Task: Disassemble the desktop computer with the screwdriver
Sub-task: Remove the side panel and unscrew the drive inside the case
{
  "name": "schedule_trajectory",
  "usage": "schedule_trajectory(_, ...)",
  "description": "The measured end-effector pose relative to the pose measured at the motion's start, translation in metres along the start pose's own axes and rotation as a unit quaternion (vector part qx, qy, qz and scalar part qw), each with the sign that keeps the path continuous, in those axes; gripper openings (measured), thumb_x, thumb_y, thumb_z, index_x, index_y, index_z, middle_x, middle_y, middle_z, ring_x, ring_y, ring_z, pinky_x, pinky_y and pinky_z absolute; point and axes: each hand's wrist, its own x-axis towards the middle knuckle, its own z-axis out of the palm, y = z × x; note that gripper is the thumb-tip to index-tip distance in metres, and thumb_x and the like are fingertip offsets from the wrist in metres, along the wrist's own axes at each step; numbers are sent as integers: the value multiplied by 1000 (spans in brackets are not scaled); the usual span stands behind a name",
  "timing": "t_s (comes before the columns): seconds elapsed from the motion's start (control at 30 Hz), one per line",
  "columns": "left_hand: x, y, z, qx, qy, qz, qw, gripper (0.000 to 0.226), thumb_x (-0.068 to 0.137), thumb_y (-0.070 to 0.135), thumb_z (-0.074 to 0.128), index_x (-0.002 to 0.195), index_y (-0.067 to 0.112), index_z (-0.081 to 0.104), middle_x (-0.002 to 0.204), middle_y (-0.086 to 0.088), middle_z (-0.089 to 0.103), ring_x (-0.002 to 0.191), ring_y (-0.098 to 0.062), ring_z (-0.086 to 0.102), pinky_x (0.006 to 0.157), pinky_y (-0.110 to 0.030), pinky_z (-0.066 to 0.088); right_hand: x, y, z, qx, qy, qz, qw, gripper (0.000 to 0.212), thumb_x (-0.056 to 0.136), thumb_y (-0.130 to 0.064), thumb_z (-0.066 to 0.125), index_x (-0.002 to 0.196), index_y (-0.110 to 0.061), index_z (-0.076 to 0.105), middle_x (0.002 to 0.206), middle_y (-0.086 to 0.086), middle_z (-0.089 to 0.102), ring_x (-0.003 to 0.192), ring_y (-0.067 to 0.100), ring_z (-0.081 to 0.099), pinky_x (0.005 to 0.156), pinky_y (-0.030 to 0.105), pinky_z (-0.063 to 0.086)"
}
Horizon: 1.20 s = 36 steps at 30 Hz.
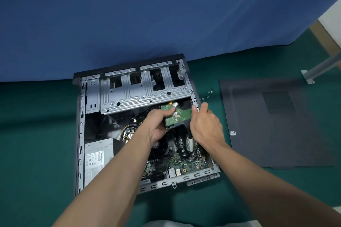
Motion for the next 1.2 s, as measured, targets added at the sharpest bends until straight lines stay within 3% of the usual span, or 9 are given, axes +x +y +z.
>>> schedule_trajectory(0.1, -6, -12, -4, 5, 15, 5, 1000, 94, 69, 5, 79, 148, 10, 29, 141, -12, 48, 128, -26, 44, 114, -54, 13, 0, 0, -1, 2, -1, 1, 1000, 34, 101, -47, 16, 100, -18, 35, 94, 12, 59, 76, 26, 46, 66, 38, 37)
schedule_trajectory(0.17, -14, -16, -8, 1, 12, -6, 1000, 99, 67, -4, 78, 148, 16, 25, 134, -14, 55, 113, -26, 59, 105, -50, 36, 0, -1, -1, 3, 3, -1, 1000, 34, 101, -46, 18, 100, -16, 36, 95, 13, 60, 76, 26, 45, 66, 38, 36)
schedule_trajectory(0.23, -24, -19, -10, 4, -4, -9, 1000, 79, 59, -9, 76, 128, 12, 45, 113, -15, 69, 98, -29, 69, 88, -45, 53, 1, -1, -1, 9, 5, 0, 1000, 32, 101, -45, 19, 96, -17, 34, 96, 14, 60, 76, 27, 45, 67, 39, 36)
schedule_trajectory(0.3, -34, -24, -8, 10, 9, -3, 1000, 74, 51, -8, 77, 116, 13, 48, 105, -15, 71, 101, -33, 67, 94, -48, 51, 1, -1, -2, 11, 4, 0, 1000, 30, 101, -45, 19, 95, -18, 32, 97, 14, 60, 78, 27, 45, 68, 39, 37)
schedule_trajectory(0.43, -47, -37, -5, -17, 60, 30, 998, 110, 52, -8, 77, 146, 15, 25, 132, -16, 54, 123, -33, 50, 111, -53, 31, 0, -1, -3, 10, 5, -4, 1000, 33, 101, -45, 19, 99, -16, 36, 101, 16, 60, 86, 32, 52, 70, 39, 36)
schedule_trajectory(0.57, -63, -47, 2, -26, 133, 75, 988, 73, 67, -12, 73, 128, 13, 41, 130, -12, 54, 123, -28, 49, 110, -50, 33, 0, -1, -4, 7, 3, 4, 1000, 43, 101, -46, 18, 111, -11, 41, 104, 16, 61, 93, 35, 56, 73, 42, 39)
schedule_trajectory(0.8, -82, -44, 19, -96, 273, 155, 944, 51, 76, -7, 69, 115, 9, 41, 110, -8, 58, 103, -25, 57, 92, -39, 46, 0, 1, -4, 28, 5, 17, 999, 49, 100, -48, 22, 117, -8, 43, 113, 16, 58, 98, 33, 52, 74, 40, 35)
schedule_trajectory(1.03, -106, 3, 3, -127, 168, 238, 948, 40, 78, -13, 65, 107, 12, 55, 101, -8, 71, 92, -25, 69, 85, -50, 56, -24, -6, -21, 124, 163, -77, 976, 36, 97, -34, 46, 117, -6, 54, 119, 9, 55, 113, 23, 40, 93, 36, 36)
schedule_trajectory(1.2, -115, 25, -11, -102, 58, 262, 958, 48, 73, -13, 67, 106, 20, 56, 100, -13, 73, 91, -30, 71, 82, -53, 56, -46, -33, -39, 358, -37, -81, 929, 29, 95, -49, 47, 89, -25, 62, 75, -16, 63, 70, -4, 56, 57, 13, 38)
